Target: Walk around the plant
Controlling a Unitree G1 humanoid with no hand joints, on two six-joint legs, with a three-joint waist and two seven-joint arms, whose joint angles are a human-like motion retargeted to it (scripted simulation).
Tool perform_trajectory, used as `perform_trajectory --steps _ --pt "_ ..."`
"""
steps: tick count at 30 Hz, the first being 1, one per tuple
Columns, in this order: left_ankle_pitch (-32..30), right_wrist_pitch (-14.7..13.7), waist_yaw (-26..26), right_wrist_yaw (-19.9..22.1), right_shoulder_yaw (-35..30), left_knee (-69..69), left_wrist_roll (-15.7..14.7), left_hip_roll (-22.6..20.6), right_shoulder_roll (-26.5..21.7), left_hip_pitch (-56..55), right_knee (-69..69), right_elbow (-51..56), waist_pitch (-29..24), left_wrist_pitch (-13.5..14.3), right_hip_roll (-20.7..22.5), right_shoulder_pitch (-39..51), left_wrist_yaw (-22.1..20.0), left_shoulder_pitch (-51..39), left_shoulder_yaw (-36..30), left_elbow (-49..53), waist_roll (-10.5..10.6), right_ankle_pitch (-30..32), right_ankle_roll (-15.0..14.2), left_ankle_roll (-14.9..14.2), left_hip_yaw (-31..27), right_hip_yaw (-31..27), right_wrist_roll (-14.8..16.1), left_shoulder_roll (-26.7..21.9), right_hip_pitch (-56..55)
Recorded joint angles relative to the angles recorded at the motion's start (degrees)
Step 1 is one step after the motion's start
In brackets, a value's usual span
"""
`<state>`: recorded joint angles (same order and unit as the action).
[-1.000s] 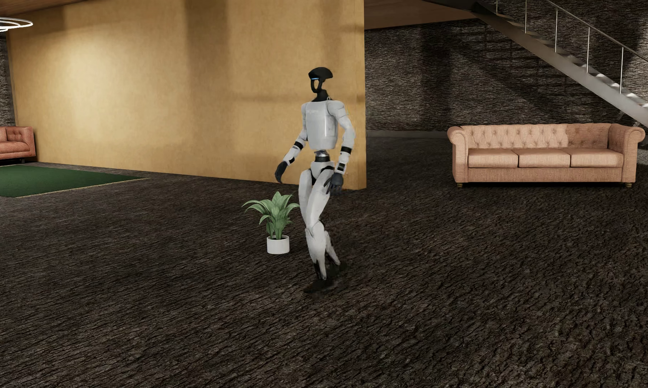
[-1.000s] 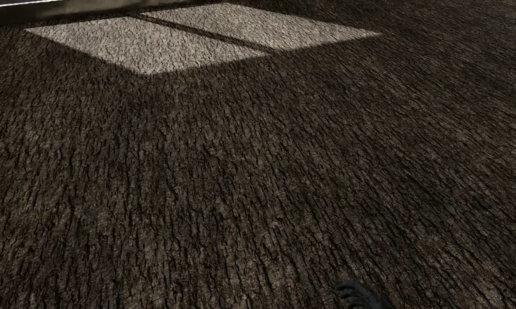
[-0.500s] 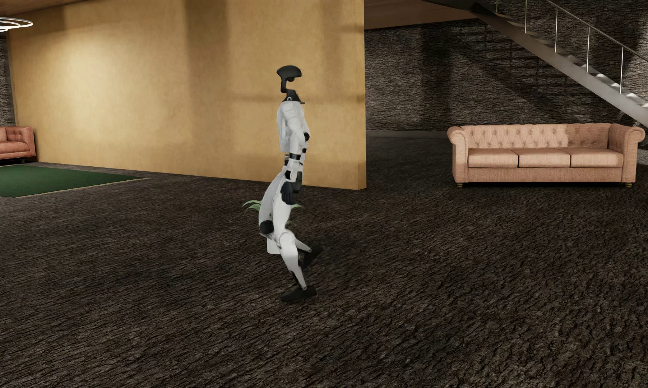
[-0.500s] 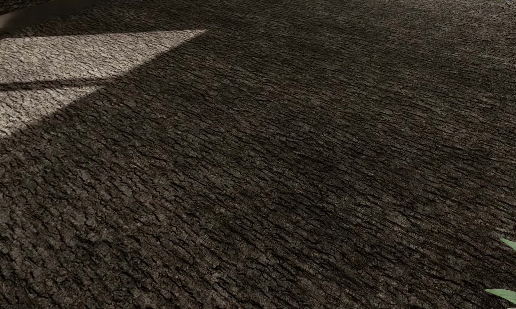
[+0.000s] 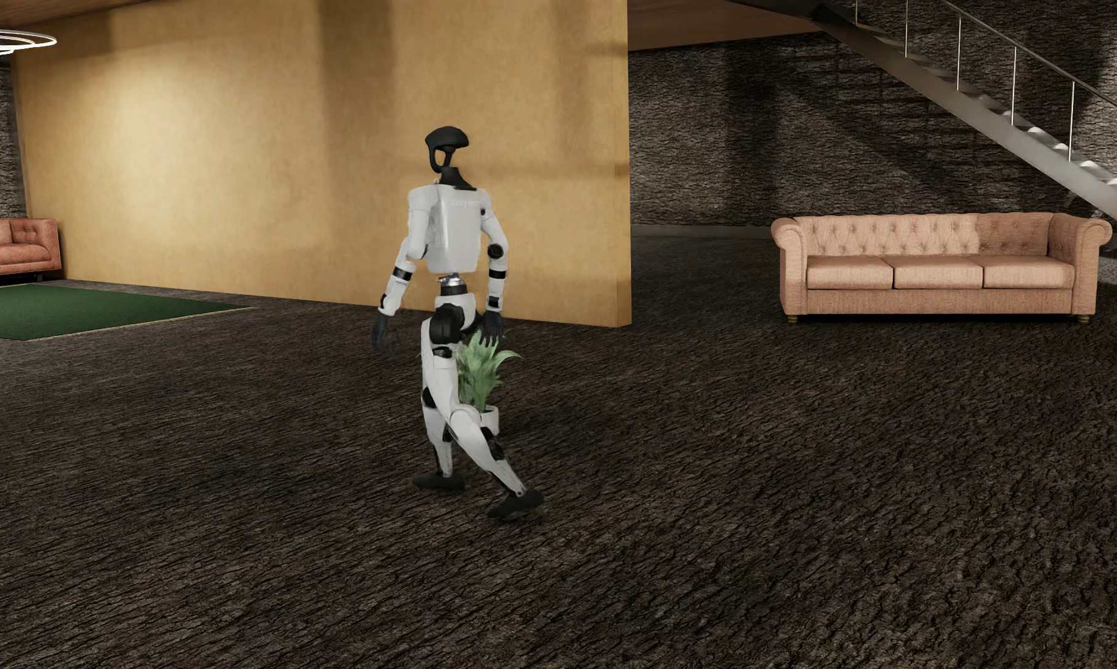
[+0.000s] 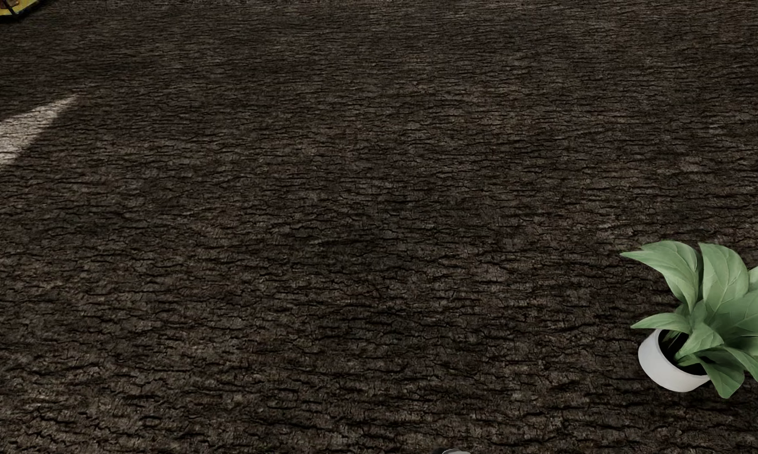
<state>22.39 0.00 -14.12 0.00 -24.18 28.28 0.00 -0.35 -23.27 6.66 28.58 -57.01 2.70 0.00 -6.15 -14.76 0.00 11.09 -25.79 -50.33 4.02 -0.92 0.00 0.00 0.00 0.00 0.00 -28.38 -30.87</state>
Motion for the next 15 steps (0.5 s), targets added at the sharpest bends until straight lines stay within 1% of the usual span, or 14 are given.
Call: perform_trajectory --steps 1,2,3,4,5,6,7,9,10,11,13,14,15 --pt "-3.86 0.00 0.56 0.00 -1.00 0.44 0.00 0.82 -0.29 0.97 1.43 -2.04 -0.10 0.00 0.89 0.10 0.00 0.46 0.64 1.27 0.90 1.95 0.00 0.00 0.00 0.00 0.00 1.26 0.63" --pt "-10.72 0.00 1.38 0.00 -1.86 1.56 0.00 1.68 -0.62 1.31 2.73 -3.73 -0.13 0.00 2.21 0.29 0.00 1.27 1.14 2.43 1.95 2.43 0.00 0.00 0.00 0.00 0.00 2.78 1.34" --pt "-20.16 0.00 2.15 0.00 -2.18 4.03 0.00 2.52 -0.96 0.65 3.37 -4.66 0.05 0.00 3.39 0.52 0.00 2.29 1.01 3.48 2.74 1.71 0.00 0.00 0.00 0.00 0.00 4.24 2.60" --pt "-29.80 0.00 2.67 0.00 -1.87 8.18 0.00 3.41 -1.24 -1.21 3.15 -4.47 0.50 0.00 4.19 0.67 0.00 3.31 -0.01 4.71 2.98 0.49 0.00 0.00 0.00 0.00 0.00 5.23 4.46" --pt "-36.66 0.00 3.03 0.00 -1.14 13.76 0.00 4.32 -1.48 -4.14 2.48 -3.08 1.08 0.00 4.66 0.69 0.00 4.10 -1.57 6.32 2.72 -0.81 0.00 0.00 0.00 0.00 0.00 5.58 6.62" --pt "-38.73 0.00 3.35 0.00 -0.49 20.18 0.00 5.10 -1.78 -7.48 2.10 -0.61 1.41 0.00 4.91 0.65 0.00 4.54 -3.01 8.09 2.26 -2.12 0.00 0.00 0.00 0.00 0.00 5.41 8.84" --pt "-36.31 0.00 3.72 0.00 -0.05 26.65 0.00 5.61 -2.15 -10.63 2.15 2.39 1.21 0.00 5.14 0.79 0.00 4.57 -3.80 9.41 1.78 -3.44 0.00 0.00 0.00 0.00 0.00 5.05 11.07" --pt "-29.03 0.00 5.15 0.00 1.32 36.02 0.00 6.07 -2.51 -16.31 2.01 7.14 -0.37 0.00 6.00 2.11 0.00 3.57 -3.43 9.56 0.65 -5.72 0.00 0.00 0.00 0.00 0.00 4.38 15.67" --pt "-28.50 0.00 6.45 0.00 2.01 37.62 0.00 5.74 -2.54 -19.06 1.77 8.41 -1.12 0.00 6.32 3.16 0.00 2.80 -3.00 8.96 -0.15 -6.49 0.00 0.00 0.00 0.00 0.00 4.02 17.65" --pt "-30.55 0.00 8.08 0.00 2.48 37.07 0.00 4.93 -2.61 -21.63 1.49 9.12 -1.70 0.00 6.42 4.24 0.00 2.12 -2.71 8.51 -1.02 -7.13 0.00 0.00 0.00 0.00 0.00 3.58 19.54" --pt "-36.61 0.00 11.98 0.00 2.79 32.02 0.00 3.12 -2.95 -26.36 0.96 9.97 -2.44 0.00 6.52 6.01 0.00 1.60 -2.52 8.70 -2.51 -8.50 0.00 0.00 0.00 0.00 0.00 2.47 23.00" --pt "-36.70 0.00 13.85 0.00 2.83 28.78 0.00 2.47 -3.21 -28.61 0.90 10.49 -2.67 0.00 6.55 6.60 0.00 1.77 -2.53 9.24 -3.09 -9.40 0.00 0.00 0.00 0.00 0.00 1.85 24.37" --pt "-34.43 0.00 15.38 0.00 2.86 25.37 0.00 1.96 -3.46 -30.48 0.84 10.90 -2.99 0.00 6.52 6.97 0.00 2.07 -2.43 9.51 -3.56 -10.48 0.00 0.00 0.00 0.00 0.00 1.40 25.99"
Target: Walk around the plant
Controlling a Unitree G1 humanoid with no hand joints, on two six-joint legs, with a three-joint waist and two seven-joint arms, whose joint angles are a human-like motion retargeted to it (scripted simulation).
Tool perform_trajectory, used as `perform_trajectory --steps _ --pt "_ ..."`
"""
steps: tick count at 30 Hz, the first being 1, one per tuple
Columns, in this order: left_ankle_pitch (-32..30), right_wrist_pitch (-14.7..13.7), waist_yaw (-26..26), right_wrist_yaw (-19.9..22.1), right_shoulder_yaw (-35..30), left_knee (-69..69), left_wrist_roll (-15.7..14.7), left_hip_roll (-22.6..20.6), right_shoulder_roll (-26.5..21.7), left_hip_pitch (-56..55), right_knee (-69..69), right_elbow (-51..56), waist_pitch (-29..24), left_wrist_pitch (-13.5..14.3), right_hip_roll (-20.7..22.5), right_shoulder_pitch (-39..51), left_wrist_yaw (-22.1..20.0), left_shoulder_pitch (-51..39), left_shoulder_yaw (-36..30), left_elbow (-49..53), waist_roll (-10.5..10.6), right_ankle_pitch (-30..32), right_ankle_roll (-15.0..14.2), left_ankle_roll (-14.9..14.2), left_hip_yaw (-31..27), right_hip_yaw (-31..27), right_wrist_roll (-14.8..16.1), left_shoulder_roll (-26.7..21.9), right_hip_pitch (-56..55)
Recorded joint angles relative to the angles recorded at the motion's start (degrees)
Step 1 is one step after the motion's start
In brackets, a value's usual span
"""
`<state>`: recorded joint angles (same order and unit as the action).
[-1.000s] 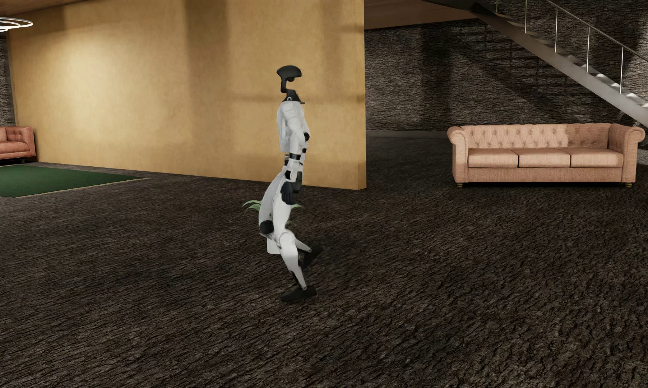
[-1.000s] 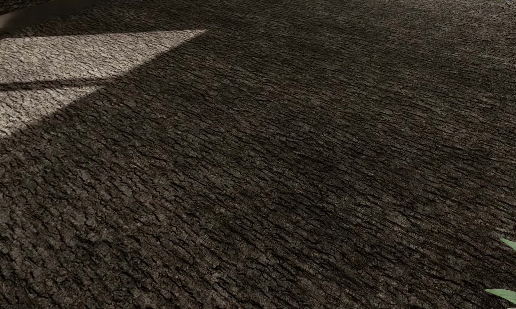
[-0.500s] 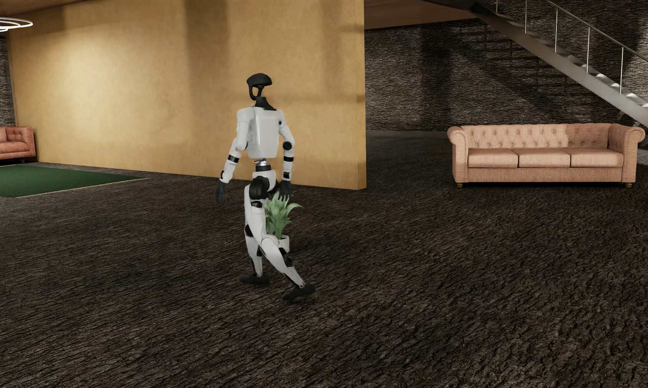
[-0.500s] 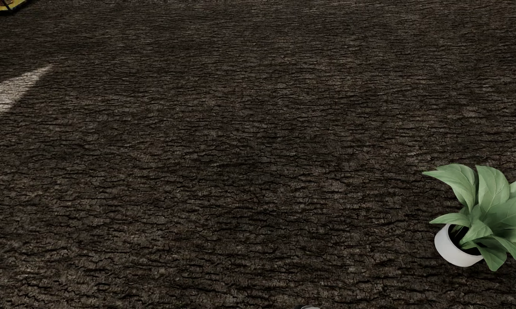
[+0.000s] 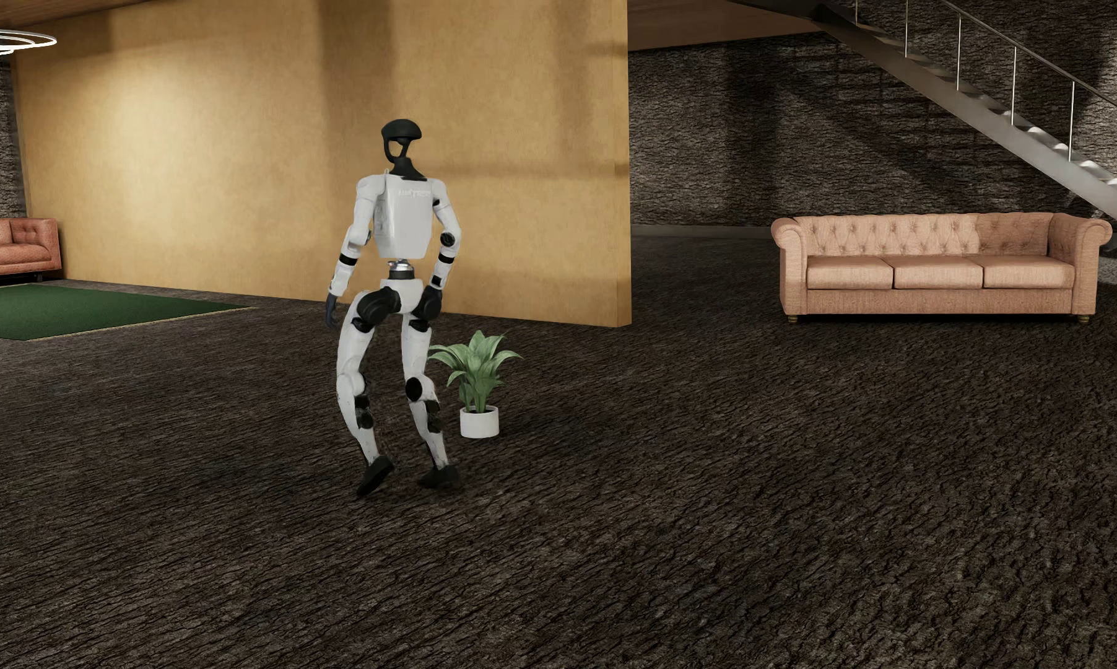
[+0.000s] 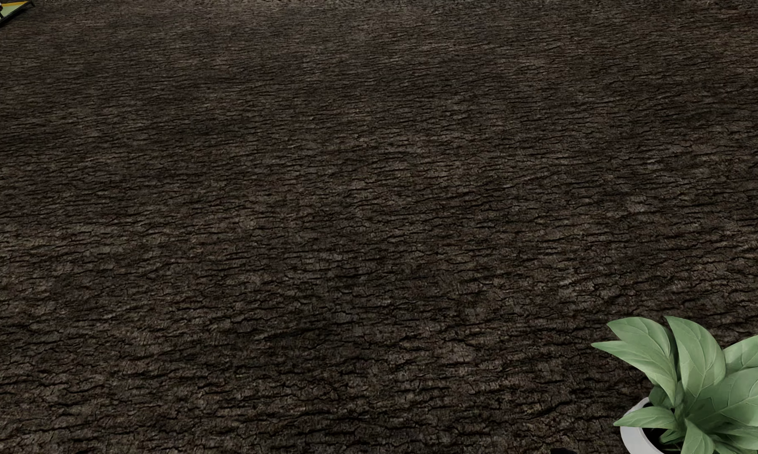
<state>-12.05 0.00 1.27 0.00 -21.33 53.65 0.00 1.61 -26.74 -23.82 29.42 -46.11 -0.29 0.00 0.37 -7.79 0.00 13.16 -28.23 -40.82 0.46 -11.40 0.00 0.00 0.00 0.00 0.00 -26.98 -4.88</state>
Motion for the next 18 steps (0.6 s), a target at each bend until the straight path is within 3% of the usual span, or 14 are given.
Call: perform_trajectory --steps 6,9,11,13,15,18 --pt "15.19 0.00 5.24 0.00 -2.06 -25.80 0.00 0.82 0.77 -3.93 0.68 -2.48 0.14 0.00 -0.53 -1.06 0.00 3.48 0.26 -6.27 -1.51 -8.20 0.00 0.00 0.00 0.00 0.00 0.92 8.30" --pt "22.38 0.00 5.96 0.00 -4.37 -29.97 0.00 1.67 1.81 -4.62 1.19 -5.68 1.72 0.00 -0.64 -3.88 0.00 6.53 -0.73 -9.32 -1.05 -12.55 0.00 0.00 0.00 0.00 0.00 2.30 11.60" --pt "17.18 0.00 6.69 0.00 -5.96 -29.16 0.00 1.16 2.34 -5.08 0.39 -8.44 3.22 0.00 -1.86 -6.67 0.00 8.66 -1.63 -10.70 -0.69 -15.01 0.00 0.00 0.00 0.00 0.00 3.40 14.87" --pt "4.00 0.00 6.24 0.00 -6.77 -24.09 0.00 0.05 3.05 -8.69 -0.68 -11.03 5.13 0.00 -3.83 -9.34 0.00 10.06 -2.42 -11.39 -0.79 -14.93 0.00 0.00 0.00 0.00 0.00 4.30 17.57" --pt "1.58 0.00 5.01 0.00 -5.31 -16.20 0.00 -2.09 4.53 -11.56 -0.43 -13.14 5.02 0.00 -6.29 -11.61 0.00 9.73 -2.28 -11.63 -2.10 -8.48 0.00 0.00 0.00 0.00 0.00 4.60 20.01" --pt "6.22 0.00 6.19 0.00 -6.38 -14.58 0.00 -2.57 5.01 -8.73 6.72 -14.37 5.52 0.00 -8.83 -11.94 0.00 7.94 0.15 -9.02 -1.79 14.82 0.00 0.00 0.00 0.00 0.00 4.20 15.38"
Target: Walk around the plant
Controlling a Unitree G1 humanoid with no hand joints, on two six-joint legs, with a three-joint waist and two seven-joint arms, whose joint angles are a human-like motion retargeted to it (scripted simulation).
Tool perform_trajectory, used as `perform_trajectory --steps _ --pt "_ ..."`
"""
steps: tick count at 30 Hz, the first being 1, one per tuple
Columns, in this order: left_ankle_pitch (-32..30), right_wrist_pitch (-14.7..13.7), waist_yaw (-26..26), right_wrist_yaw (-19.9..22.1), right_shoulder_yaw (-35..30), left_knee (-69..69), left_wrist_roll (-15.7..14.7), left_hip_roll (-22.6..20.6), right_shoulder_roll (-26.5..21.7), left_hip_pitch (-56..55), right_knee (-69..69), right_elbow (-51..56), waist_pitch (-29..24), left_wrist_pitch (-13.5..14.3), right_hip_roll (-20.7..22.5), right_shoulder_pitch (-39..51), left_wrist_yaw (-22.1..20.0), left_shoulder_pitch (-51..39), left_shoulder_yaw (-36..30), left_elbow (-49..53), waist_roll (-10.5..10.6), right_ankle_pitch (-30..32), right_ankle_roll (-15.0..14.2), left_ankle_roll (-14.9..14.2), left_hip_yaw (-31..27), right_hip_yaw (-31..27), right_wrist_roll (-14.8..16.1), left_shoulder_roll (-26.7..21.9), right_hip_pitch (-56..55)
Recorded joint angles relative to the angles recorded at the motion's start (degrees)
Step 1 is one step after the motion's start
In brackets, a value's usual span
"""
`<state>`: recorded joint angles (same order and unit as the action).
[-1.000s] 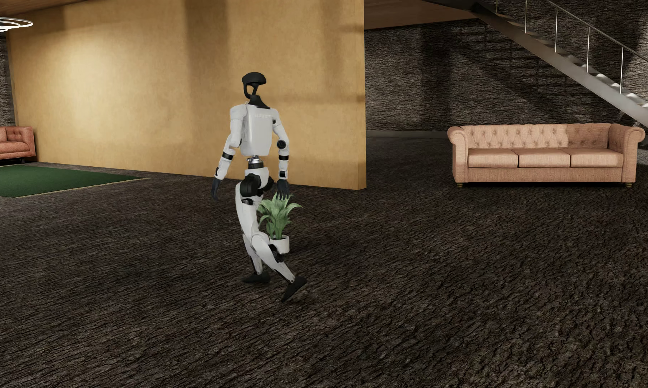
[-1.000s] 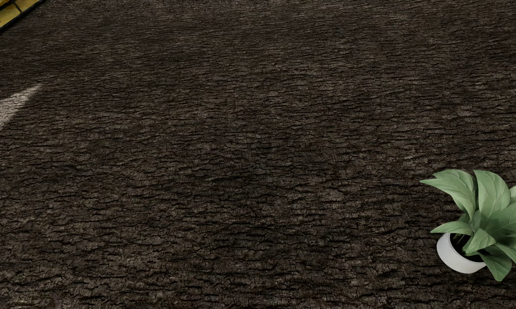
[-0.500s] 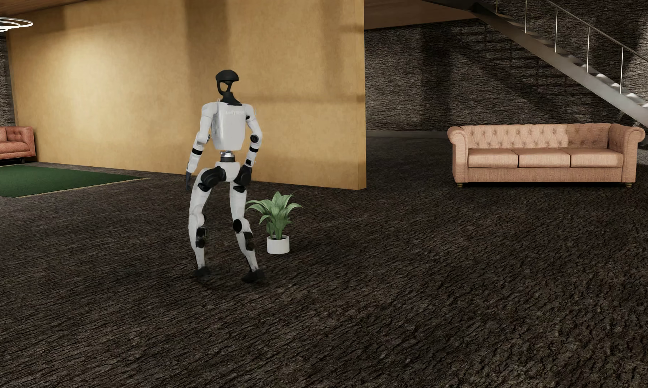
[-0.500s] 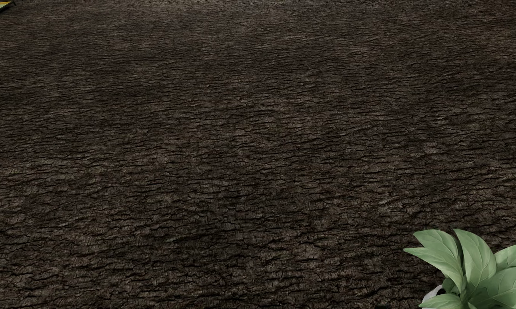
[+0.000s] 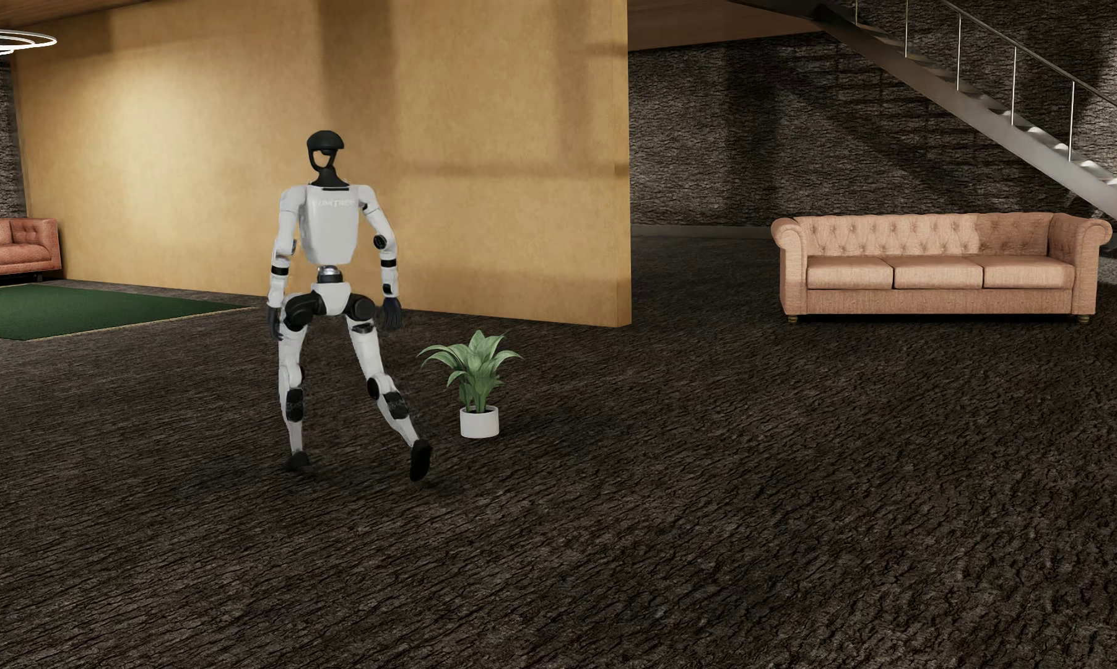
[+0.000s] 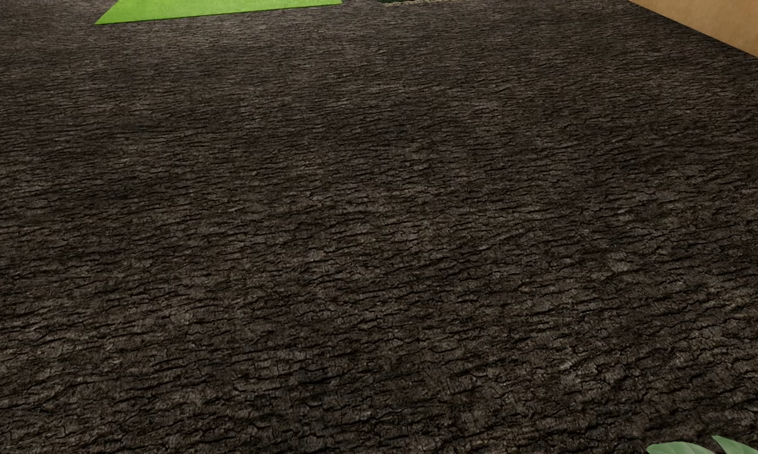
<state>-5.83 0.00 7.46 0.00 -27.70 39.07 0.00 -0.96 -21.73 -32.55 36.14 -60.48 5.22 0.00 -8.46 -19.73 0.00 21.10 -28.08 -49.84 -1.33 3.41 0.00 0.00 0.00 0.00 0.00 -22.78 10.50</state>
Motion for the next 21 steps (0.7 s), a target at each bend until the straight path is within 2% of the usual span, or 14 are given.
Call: perform_trajectory --steps 2,3,4,7,8,9,13,16,17,19,21 --pt "1.88 0.00 -1.57 0.00 2.08 -1.60 0.00 -1.53 -0.46 2.83 10.00 1.42 -0.02 0.00 -1.13 2.41 0.00 -1.76 2.43 2.95 0.04 12.93 0.00 0.00 0.00 0.00 0.00 -1.11 -7.10" --pt "2.86 0.00 -2.48 0.00 4.20 -2.75 0.00 -2.10 -0.82 4.86 15.68 3.20 -0.70 0.00 -1.09 3.81 0.00 -3.06 3.25 4.21 0.39 14.71 0.00 0.00 0.00 0.00 0.00 -2.16 -10.73" --pt "3.89 0.00 -3.45 0.00 6.41 -3.96 0.00 -2.45 -1.28 6.93 21.47 5.41 -1.62 0.00 -0.64 5.38 0.00 -4.76 3.86 5.11 0.84 11.56 0.00 0.00 0.00 0.00 0.00 -3.42 -14.39" --pt "6.38 0.00 -8.80 0.00 11.40 -6.34 0.00 -2.95 -3.10 11.89 30.86 11.87 -5.08 0.00 1.52 10.91 0.00 -10.89 6.13 5.44 2.86 -11.94 0.00 0.00 0.00 0.00 0.00 -7.17 -22.71" --pt "7.12 0.00 -10.53 0.00 12.18 -6.96 0.00 -2.70 -3.76 13.09 29.30 13.63 -5.96 0.00 2.13 12.50 0.00 -12.83 7.18 5.04 3.71 -15.79 0.00 0.00 0.00 0.00 0.00 -8.10 -24.79" --pt "7.90 0.00 -11.69 0.00 12.64 -7.72 0.00 -2.35 -4.34 14.12 25.88 15.19 -6.49 0.00 2.75 13.67 0.00 -14.54 8.29 4.74 4.42 -17.05 0.00 0.00 0.00 0.00 0.00 -8.85 -26.74" --pt "10.61 0.00 -13.34 0.00 11.55 -10.64 0.00 -1.50 -5.47 17.89 4.50 17.39 -6.86 0.00 6.07 14.86 0.00 -18.09 10.67 7.11 5.76 -13.52 0.00 0.00 0.00 0.00 0.00 -10.21 -28.80" --pt "12.74 0.00 -14.74 0.00 10.59 -10.91 0.00 -1.81 -4.25 18.58 -3.45 14.07 -4.72 0.00 6.17 12.72 0.00 -17.79 9.32 9.95 4.88 -9.03 0.00 0.00 0.00 0.00 0.00 -9.82 -26.25" --pt "13.42 0.00 -14.57 0.00 10.85 -10.68 0.00 -2.24 -3.45 18.41 -4.75 12.13 -3.73 0.00 5.58 11.51 0.00 -17.47 8.65 10.25 4.07 -9.68 0.00 0.00 0.00 0.00 0.00 -9.50 -24.81" --pt "14.83 0.00 -12.33 0.00 10.08 -10.60 0.00 -3.32 -1.90 18.80 -8.15 7.20 -2.19 0.00 4.44 9.43 0.00 -16.32 7.62 9.87 1.71 -13.26 0.00 0.00 0.00 0.00 0.00 -8.90 -21.34" --pt "16.24 0.00 -8.38 0.00 6.54 -11.55 0.00 -3.44 -0.90 20.25 -10.58 1.69 -1.07 0.00 3.97 8.39 0.00 -14.23 7.14 7.03 0.07 -13.33 0.00 0.00 0.00 0.00 0.00 -7.74 -19.33"
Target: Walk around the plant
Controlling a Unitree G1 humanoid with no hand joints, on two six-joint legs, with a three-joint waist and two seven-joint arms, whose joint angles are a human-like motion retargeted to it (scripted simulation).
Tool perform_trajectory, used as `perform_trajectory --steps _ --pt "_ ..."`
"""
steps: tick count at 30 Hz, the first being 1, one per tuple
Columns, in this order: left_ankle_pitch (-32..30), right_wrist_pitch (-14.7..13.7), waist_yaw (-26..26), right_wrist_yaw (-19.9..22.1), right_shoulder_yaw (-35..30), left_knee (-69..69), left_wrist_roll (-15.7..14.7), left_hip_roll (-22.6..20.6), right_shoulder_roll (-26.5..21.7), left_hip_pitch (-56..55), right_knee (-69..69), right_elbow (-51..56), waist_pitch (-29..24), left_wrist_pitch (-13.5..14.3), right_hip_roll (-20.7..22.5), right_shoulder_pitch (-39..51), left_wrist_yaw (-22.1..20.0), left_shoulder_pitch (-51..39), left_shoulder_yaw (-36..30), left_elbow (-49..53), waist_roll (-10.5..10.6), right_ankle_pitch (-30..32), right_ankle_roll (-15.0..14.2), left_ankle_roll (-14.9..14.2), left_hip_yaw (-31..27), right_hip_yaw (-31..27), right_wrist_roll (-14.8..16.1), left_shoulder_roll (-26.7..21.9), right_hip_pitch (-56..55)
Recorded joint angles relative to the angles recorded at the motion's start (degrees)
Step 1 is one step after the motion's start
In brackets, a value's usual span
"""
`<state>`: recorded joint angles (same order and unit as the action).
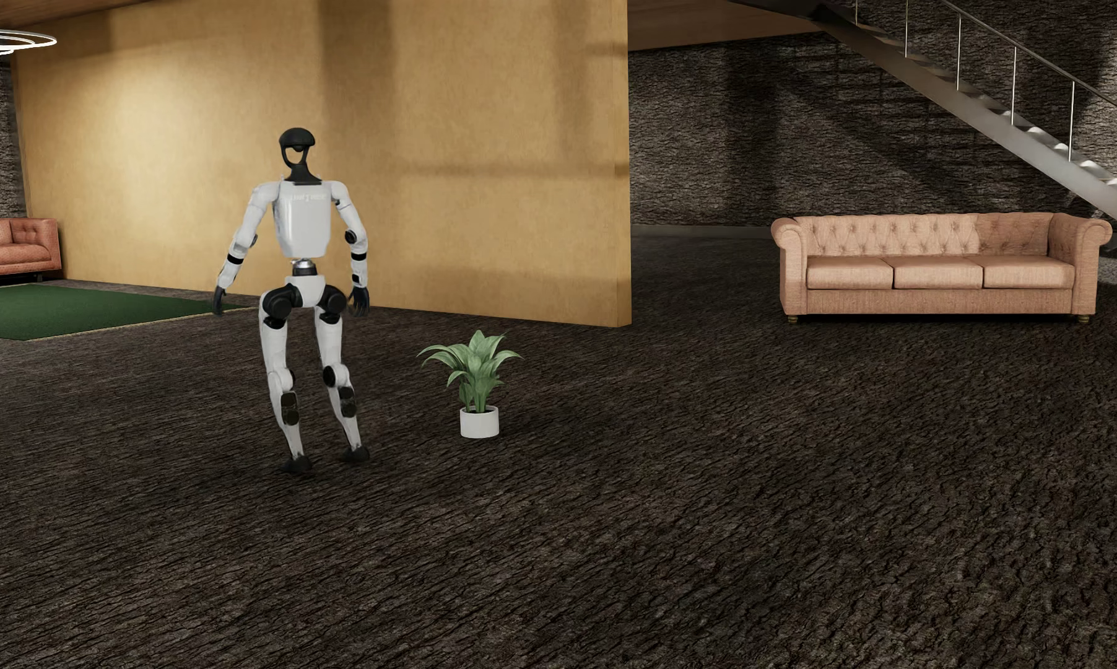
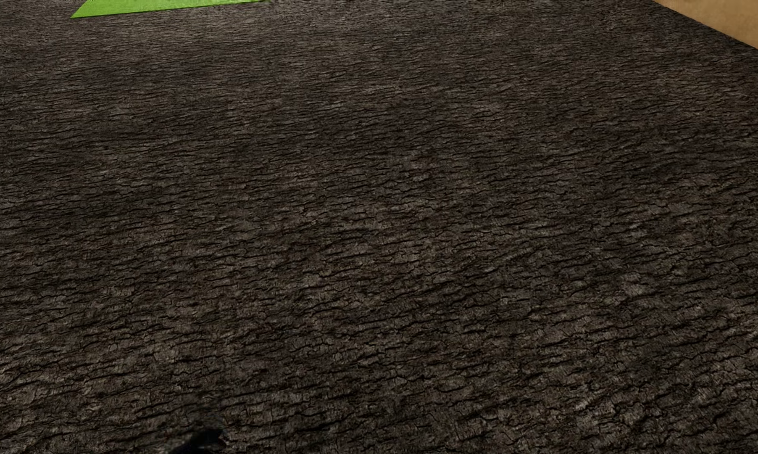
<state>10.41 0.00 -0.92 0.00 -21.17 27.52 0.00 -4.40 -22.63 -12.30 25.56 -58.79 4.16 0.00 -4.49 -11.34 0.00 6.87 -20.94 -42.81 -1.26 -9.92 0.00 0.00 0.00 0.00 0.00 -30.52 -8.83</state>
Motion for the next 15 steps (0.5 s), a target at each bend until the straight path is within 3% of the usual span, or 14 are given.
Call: perform_trajectory --steps 3,7,15 --pt "2.80 0.00 3.63 0.00 -2.84 -1.59 0.00 0.25 0.45 2.89 -0.26 -4.27 1.14 0.00 0.09 -0.73 0.00 4.15 -2.26 -9.00 -0.67 0.83 0.00 0.00 0.00 0.00 0.00 3.19 0.42" --pt "5.84 0.00 2.01 0.00 -1.14 -2.22 0.00 0.52 0.64 4.86 0.27 0.57 1.72 0.00 0.04 -0.03 0.00 8.56 -8.30 -17.91 -0.89 0.18 0.00 0.00 0.00 0.00 0.00 7.87 0.38" --pt "7.51 0.00 2.64 0.00 -3.98 -2.50 0.00 0.27 1.06 5.37 -0.04 3.29 2.06 0.00 -0.13 0.79 0.00 9.16 -10.26 -14.24 -1.34 -0.72 0.00 0.00 0.00 0.00 0.00 9.58 0.35"
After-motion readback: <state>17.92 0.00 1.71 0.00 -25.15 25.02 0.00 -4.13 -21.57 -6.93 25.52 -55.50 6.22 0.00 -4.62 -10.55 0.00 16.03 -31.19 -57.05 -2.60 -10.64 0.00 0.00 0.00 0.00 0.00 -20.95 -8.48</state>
